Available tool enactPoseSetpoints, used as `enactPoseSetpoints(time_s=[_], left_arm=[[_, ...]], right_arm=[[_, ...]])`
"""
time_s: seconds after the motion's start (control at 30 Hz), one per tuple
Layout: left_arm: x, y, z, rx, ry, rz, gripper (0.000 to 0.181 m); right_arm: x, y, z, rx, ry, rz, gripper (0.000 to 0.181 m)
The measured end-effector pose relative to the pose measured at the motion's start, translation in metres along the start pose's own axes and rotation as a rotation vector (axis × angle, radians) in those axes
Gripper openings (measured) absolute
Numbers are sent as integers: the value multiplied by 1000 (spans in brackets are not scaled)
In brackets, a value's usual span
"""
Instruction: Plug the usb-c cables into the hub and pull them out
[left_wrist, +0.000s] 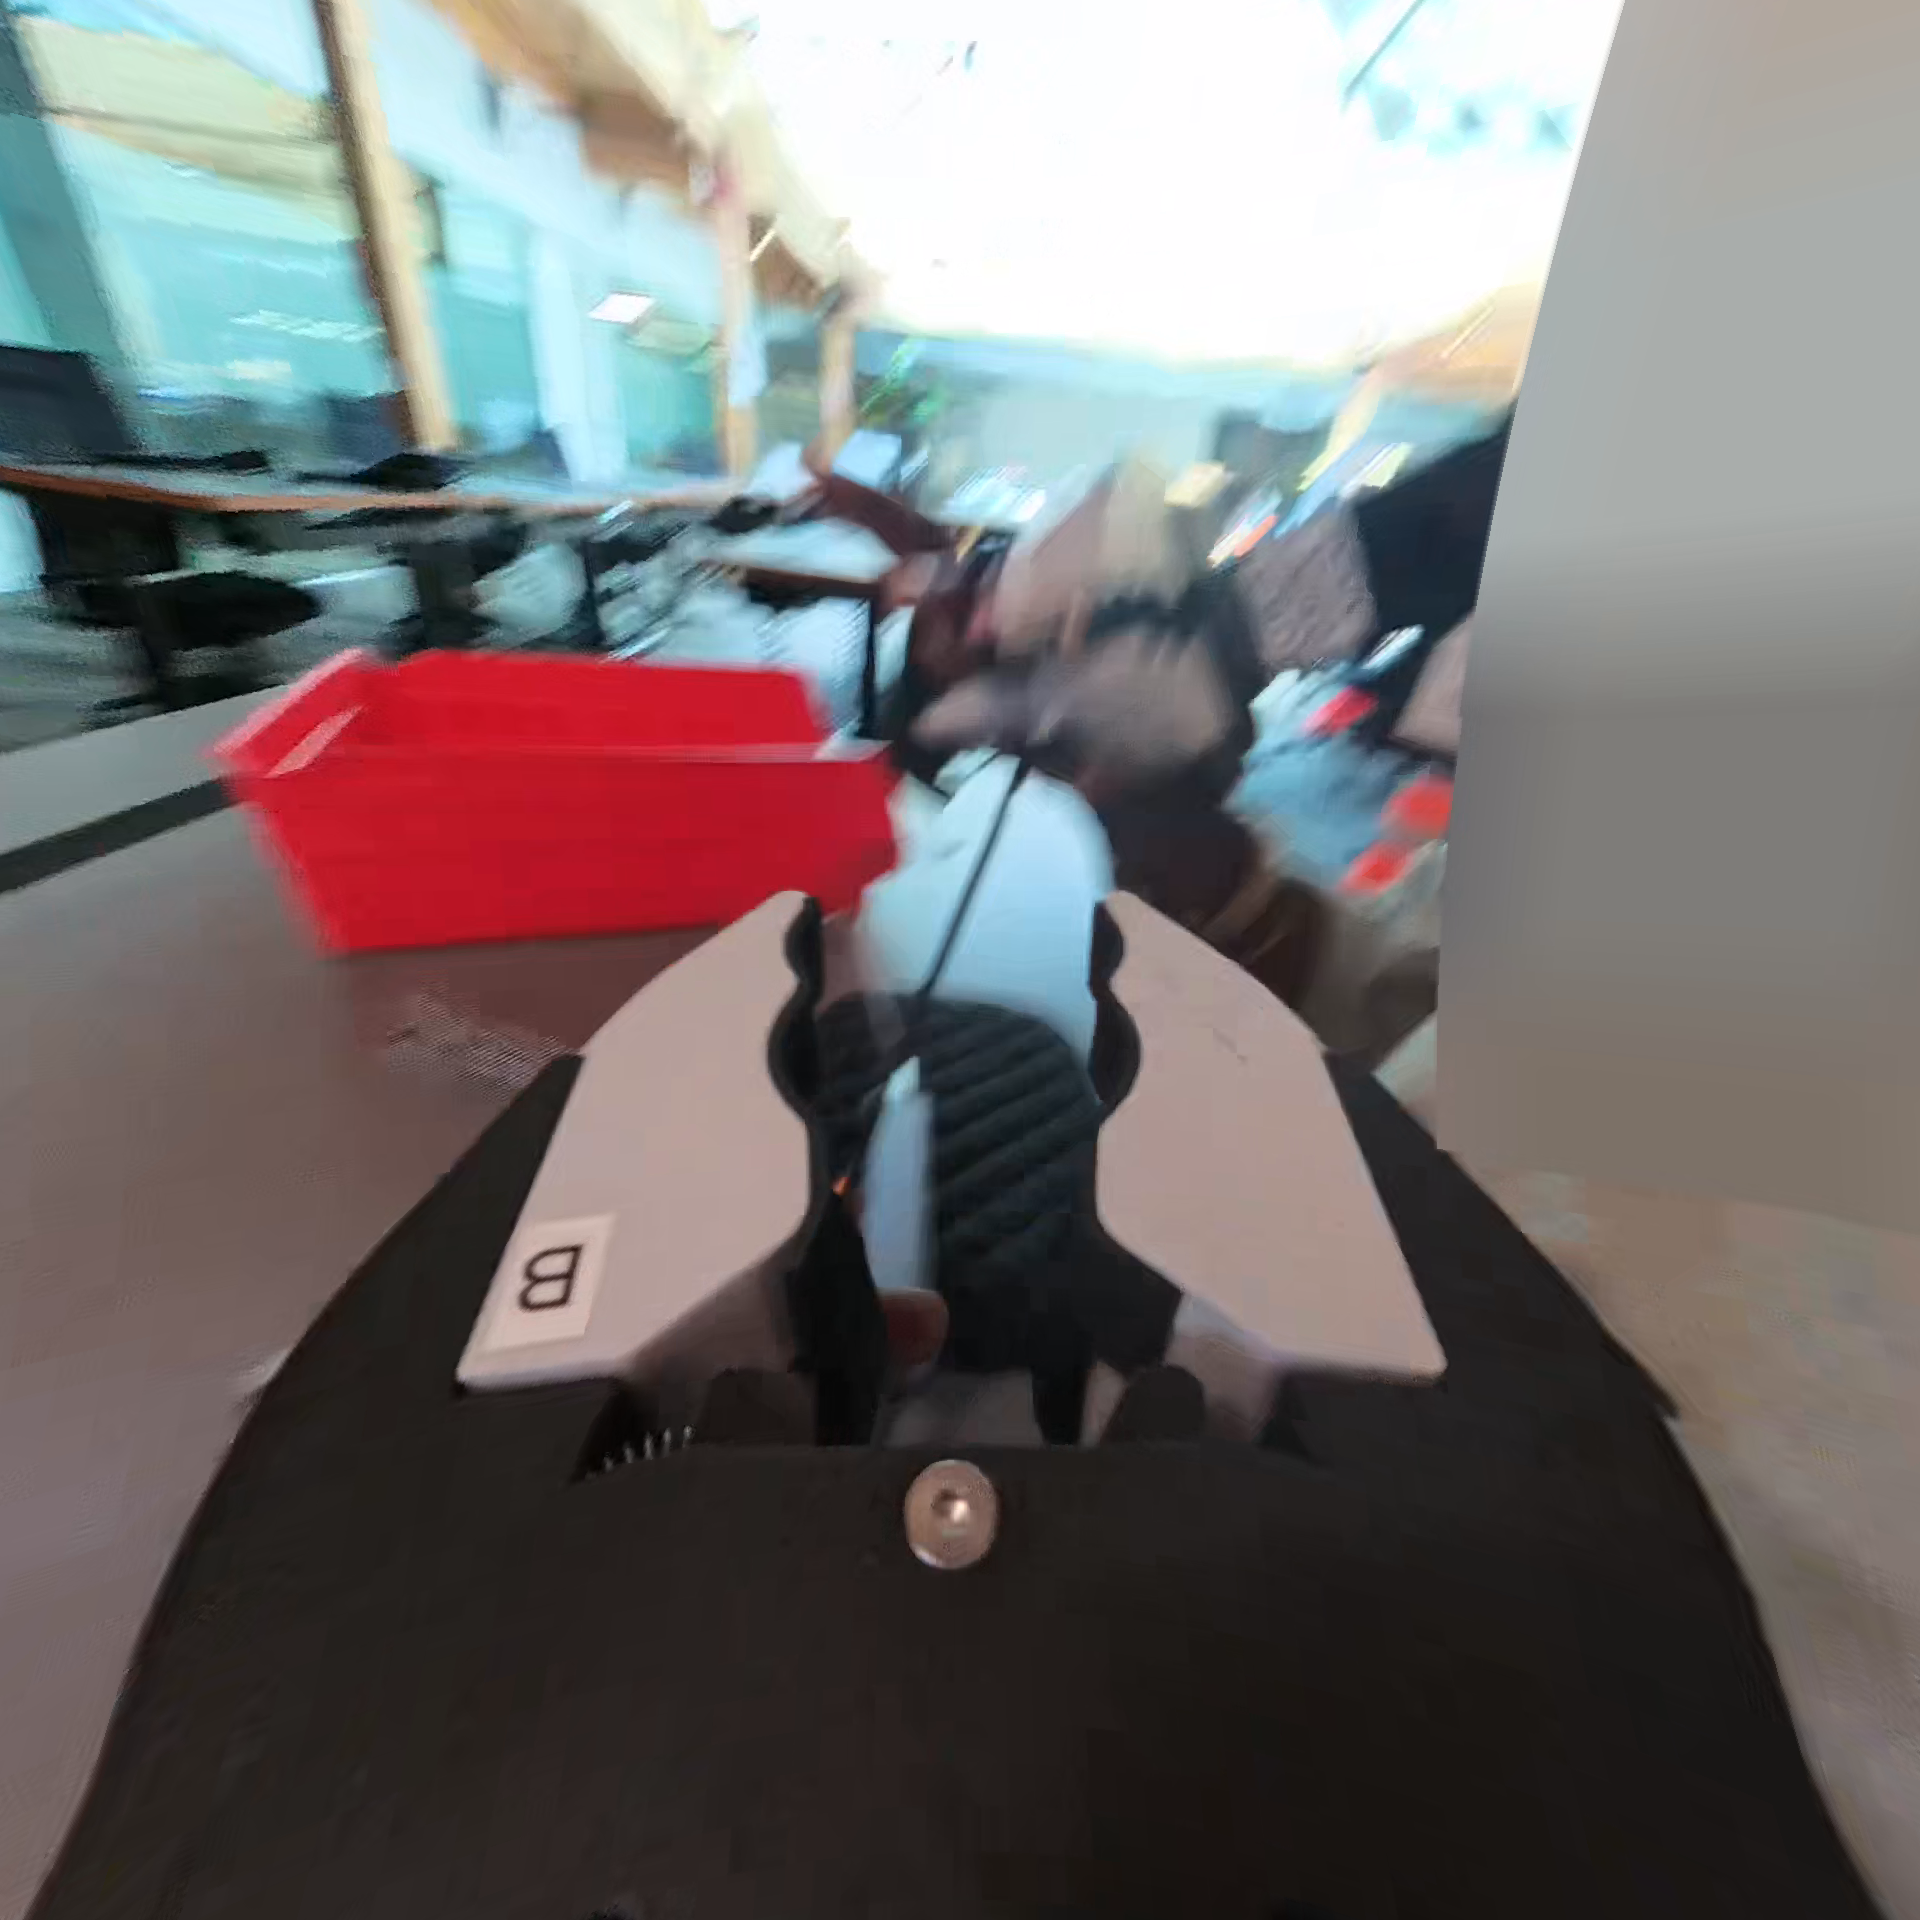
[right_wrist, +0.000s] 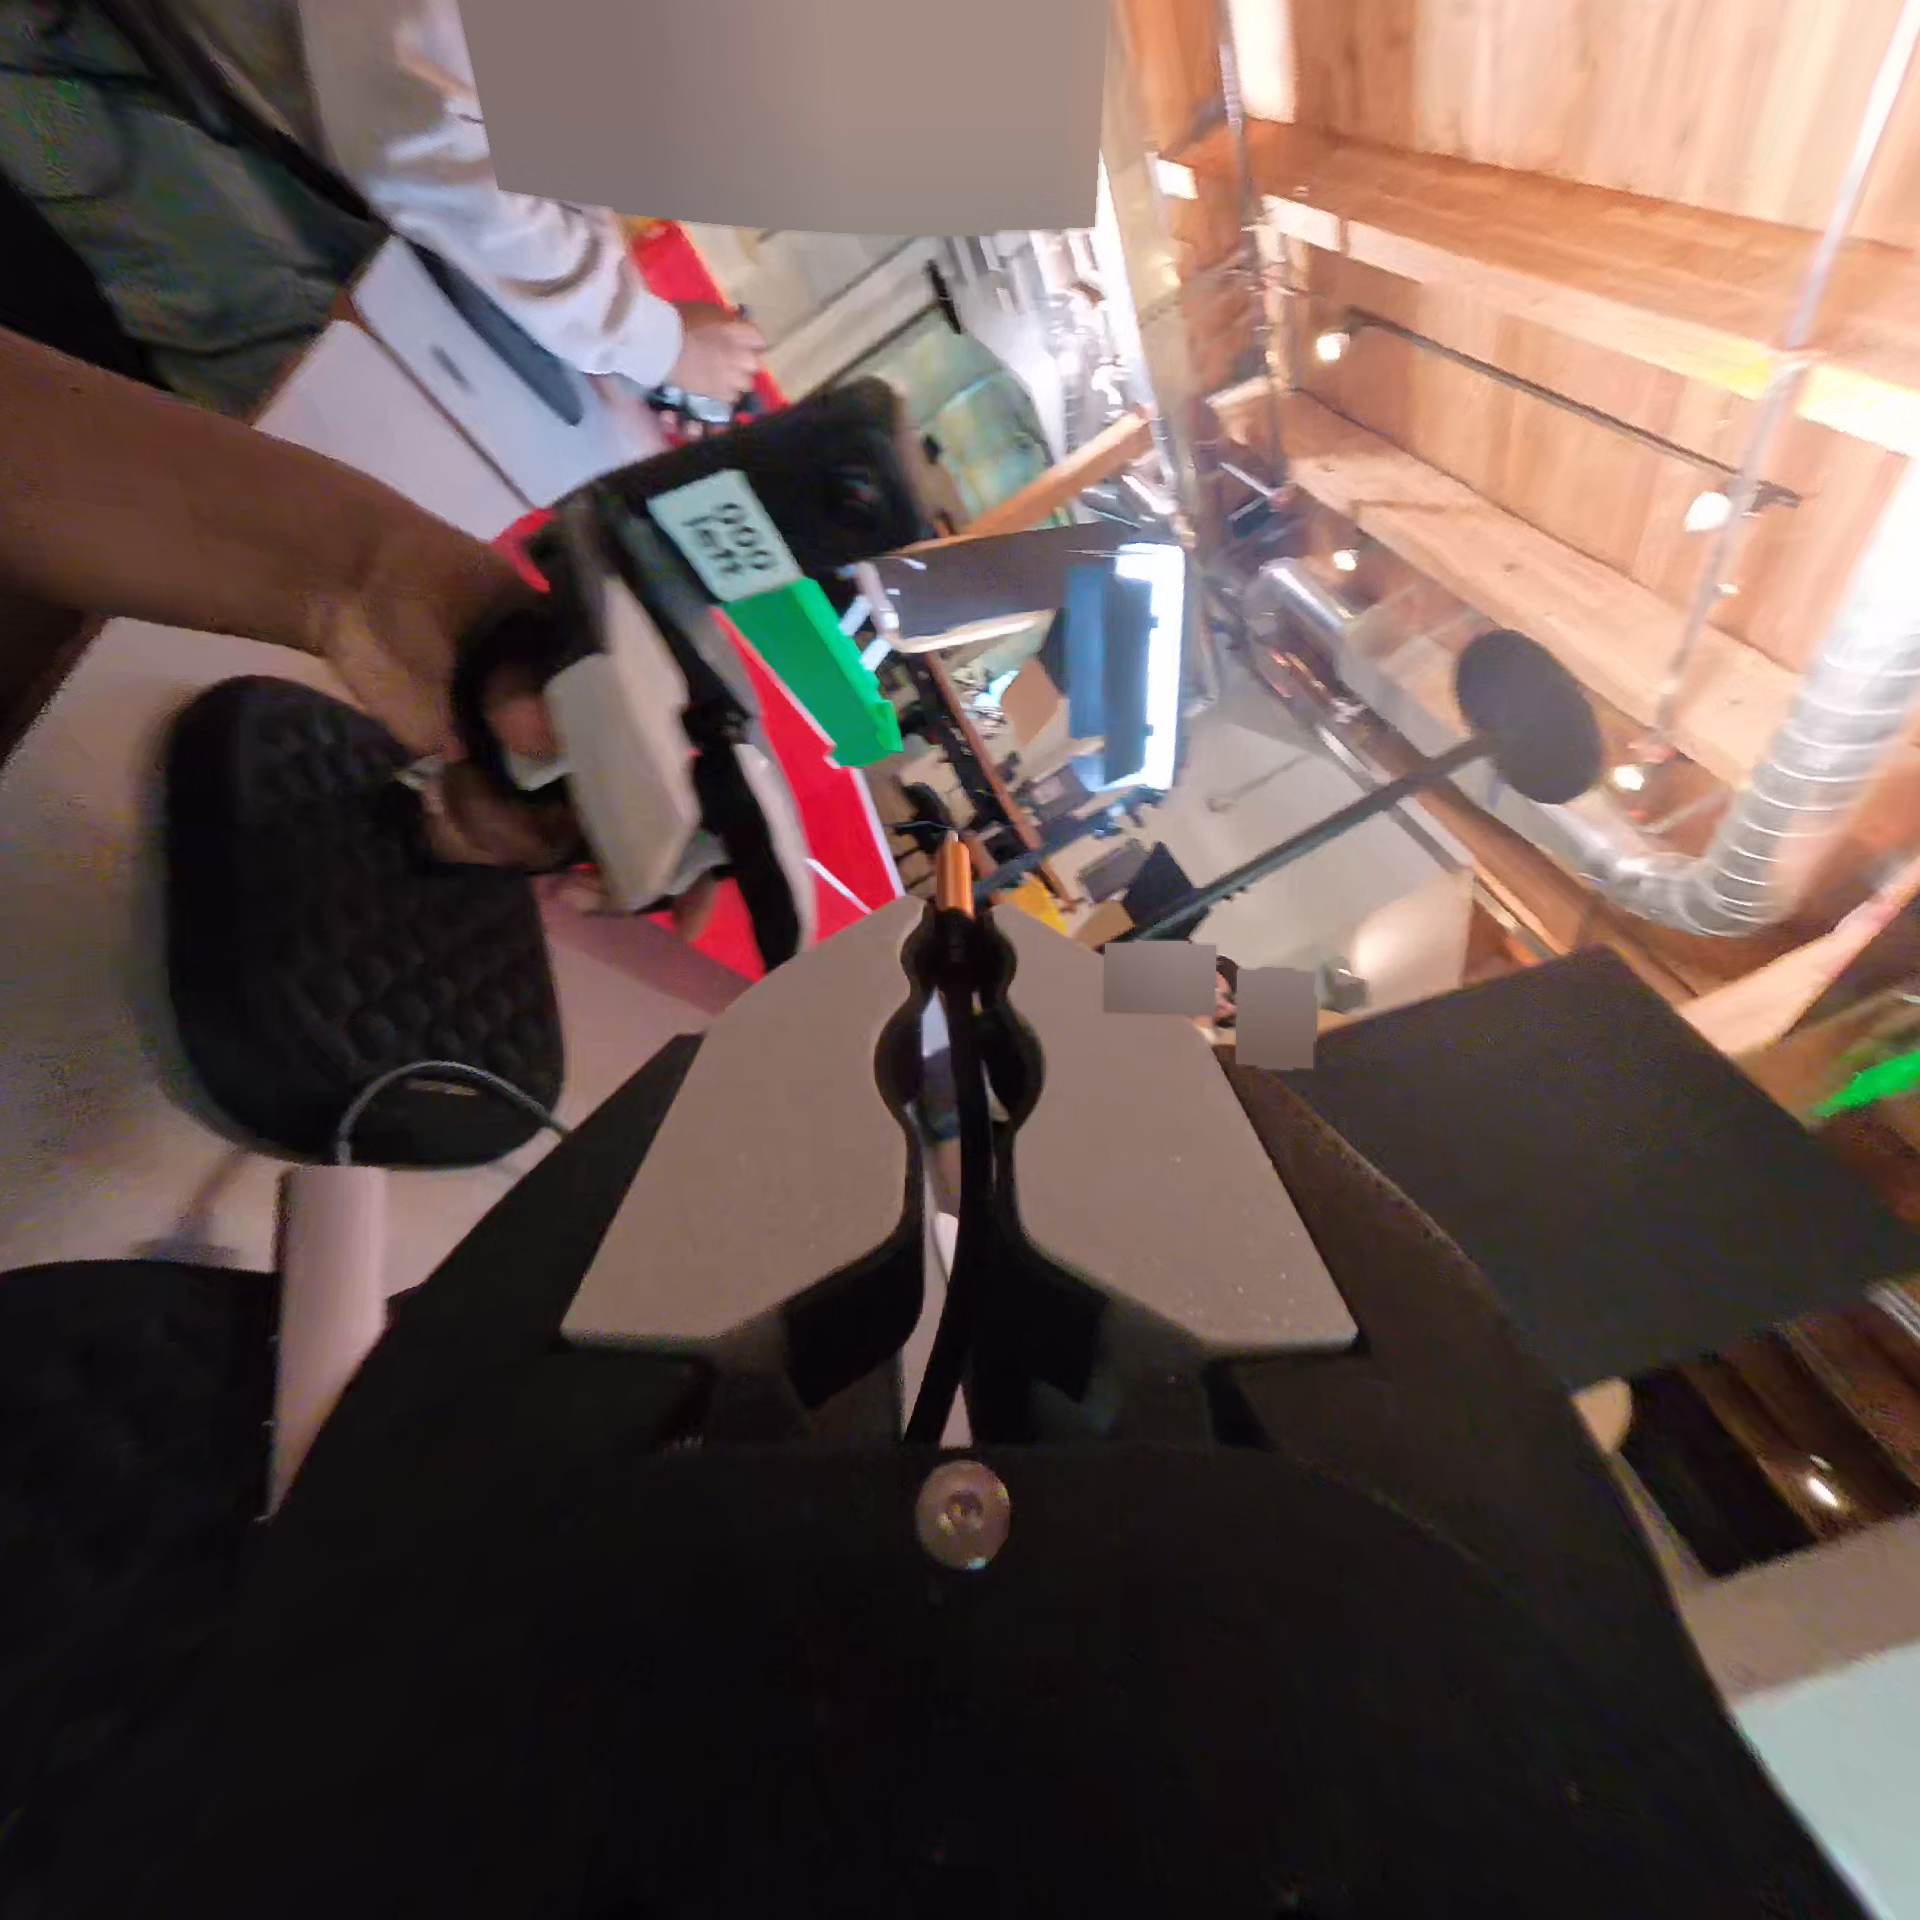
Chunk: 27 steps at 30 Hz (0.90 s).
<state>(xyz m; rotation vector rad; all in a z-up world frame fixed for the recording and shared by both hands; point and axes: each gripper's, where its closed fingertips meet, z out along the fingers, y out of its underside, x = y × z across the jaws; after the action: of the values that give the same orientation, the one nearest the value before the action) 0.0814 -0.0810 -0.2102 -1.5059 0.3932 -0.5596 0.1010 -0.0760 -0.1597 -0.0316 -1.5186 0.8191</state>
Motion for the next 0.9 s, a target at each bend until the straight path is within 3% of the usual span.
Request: enactPoseSetpoints(time_s=[0.07,0.17,0.3,0.43,0.5,0.57,0.63,0.8,0.9], left_arm=[[-15,27,-7,-198,-127,177,54],[-24,67,-12,-446,-194,324,56],[-30,106,-6,-671,-221,327,60],[-28,132,-14,-902,-163,635,61],[-32,132,-14,-913,-153,906,57],[-33,125,-6,-838,-174,1200,57],[-24,124,3,-754,-130,1321,49],[-30,132,9,-775,-107,1310,14],[-38,120,14,-725,-160,1252,8]], right_arm=[[41,-3,-29,-2,159,-4,6],[88,-25,-79,23,348,-16,6],[95,-37,-104,-43,375,-74,6],[82,-34,-104,-83,329,-68,6],[81,-31,-106,-86,335,-58,6],[82,-32,-108,-61,345,-36,6],[81,-35,-108,-19,340,-6,6],[74,-32,-103,1,311,11,6],[63,-22,-92,-30,247,27,6]])
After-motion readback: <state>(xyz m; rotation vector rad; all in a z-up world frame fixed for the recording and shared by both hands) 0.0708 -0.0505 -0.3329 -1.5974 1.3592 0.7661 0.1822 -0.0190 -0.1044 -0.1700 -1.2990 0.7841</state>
